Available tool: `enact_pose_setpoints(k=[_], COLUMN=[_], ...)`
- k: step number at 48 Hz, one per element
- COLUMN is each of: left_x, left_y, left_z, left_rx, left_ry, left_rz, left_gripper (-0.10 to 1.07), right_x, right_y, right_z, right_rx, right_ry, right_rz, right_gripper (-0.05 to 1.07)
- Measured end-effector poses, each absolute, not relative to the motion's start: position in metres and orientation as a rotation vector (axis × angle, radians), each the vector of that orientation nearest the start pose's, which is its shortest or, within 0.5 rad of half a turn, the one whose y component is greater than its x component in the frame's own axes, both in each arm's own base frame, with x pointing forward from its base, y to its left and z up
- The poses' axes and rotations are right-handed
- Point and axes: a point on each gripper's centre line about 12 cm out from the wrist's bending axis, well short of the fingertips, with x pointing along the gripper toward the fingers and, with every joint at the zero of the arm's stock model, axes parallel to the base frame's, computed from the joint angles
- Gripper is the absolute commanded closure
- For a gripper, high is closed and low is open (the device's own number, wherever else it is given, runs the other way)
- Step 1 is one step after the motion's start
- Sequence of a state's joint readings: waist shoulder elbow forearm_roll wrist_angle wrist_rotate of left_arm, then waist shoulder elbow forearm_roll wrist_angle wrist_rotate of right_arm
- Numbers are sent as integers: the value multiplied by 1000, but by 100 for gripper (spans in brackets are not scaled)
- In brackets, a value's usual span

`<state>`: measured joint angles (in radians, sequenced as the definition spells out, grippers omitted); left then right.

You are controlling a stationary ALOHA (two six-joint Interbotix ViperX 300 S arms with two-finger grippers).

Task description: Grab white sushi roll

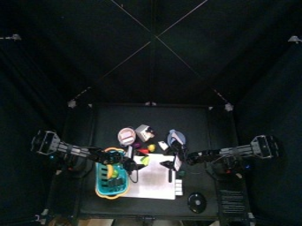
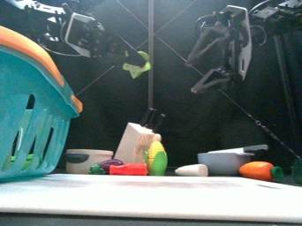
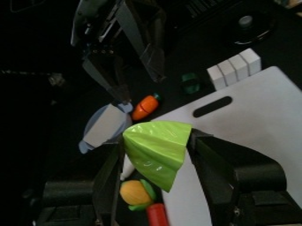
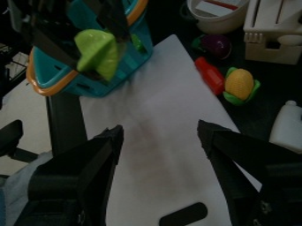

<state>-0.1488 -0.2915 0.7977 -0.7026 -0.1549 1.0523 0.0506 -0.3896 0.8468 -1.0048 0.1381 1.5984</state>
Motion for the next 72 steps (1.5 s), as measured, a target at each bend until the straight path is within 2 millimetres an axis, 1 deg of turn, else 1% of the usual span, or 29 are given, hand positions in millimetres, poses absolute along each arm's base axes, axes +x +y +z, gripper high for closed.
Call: enact_pose_setpoints(k=[11, 26, 29, 35, 40, 47, 51, 55, 58, 63, 72], left_x=[308, 257, 248, 233, 227, 224, 222, 219, 218, 217, 218], left_y=[-48, -52, -51, -47, -43, -34, -28, -22, -21, -19, -18], left_z=[241, 251, 249, 234, 220, 210, 205, 199, 197, 194, 194], left_rx=[194, 106, 98, 86, 66, 39, 28, 10, 6, 5, 6], left_ry=[458, 433, 431, 469, 513, 540, 554, 572, 578, 584, 578], left_rz=[-206, -285, -292, -298, -289, -250, -224, -199, -191, -182, -171], left_gripper=[24, 24, 24, 24, 23, 20, 15, 8, 1, -6, -6], right_x=[310, 310, 310, 311, 312, 313, 313, 313, 313, 313, 314], right_y=[2, 2, 2, 2, 2, 2, 2, 2, 1, 1, 0], right_z=[232, 228, 227, 225, 222, 219, 218, 218, 218, 218, 215], right_rx=[552, 558, 560, 560, 559, 557, 557, 557, 557, 559, 557], right_ry=[504, 514, 516, 525, 534, 543, 546, 546, 546, 545, 551], right_rz=[-228, -232, -235, -238, -241, -244, -245, -245, -248, -249, -253], right_gripper=[5, 5, 5, 5, 5, 5, 5, 5, 5, 5, 5])
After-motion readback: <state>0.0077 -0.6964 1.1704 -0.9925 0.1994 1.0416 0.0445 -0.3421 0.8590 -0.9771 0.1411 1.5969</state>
